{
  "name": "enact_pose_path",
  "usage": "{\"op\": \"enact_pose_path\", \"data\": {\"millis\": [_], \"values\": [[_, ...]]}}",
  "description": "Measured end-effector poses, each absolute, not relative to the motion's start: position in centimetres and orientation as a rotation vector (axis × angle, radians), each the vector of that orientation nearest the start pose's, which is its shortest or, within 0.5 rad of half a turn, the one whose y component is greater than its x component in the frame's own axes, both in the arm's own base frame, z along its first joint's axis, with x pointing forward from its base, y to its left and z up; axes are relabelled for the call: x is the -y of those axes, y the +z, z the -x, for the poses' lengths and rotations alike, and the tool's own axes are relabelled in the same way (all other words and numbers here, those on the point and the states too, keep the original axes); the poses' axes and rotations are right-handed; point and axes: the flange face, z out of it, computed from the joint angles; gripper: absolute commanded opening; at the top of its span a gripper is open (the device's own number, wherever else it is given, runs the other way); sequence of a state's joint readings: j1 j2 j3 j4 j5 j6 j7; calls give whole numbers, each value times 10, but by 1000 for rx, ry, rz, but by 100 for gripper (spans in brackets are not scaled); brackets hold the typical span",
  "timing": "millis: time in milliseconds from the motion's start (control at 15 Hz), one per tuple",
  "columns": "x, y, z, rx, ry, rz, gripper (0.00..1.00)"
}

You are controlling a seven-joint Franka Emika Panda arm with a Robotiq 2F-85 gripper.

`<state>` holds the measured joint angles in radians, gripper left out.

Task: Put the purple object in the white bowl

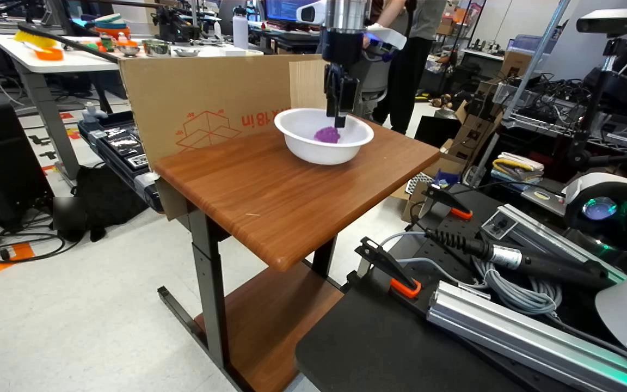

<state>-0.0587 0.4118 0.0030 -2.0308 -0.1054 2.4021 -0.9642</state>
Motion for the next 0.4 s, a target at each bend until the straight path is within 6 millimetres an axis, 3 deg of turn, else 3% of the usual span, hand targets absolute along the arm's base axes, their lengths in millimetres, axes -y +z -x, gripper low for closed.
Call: {"op": "enact_pose_path", "data": {"millis": [200, 400], "values": [[39, 243, -593, 1505, 152, 2829, 100], [46, 261, -587, 1530, 167, 2861, 100]]}}
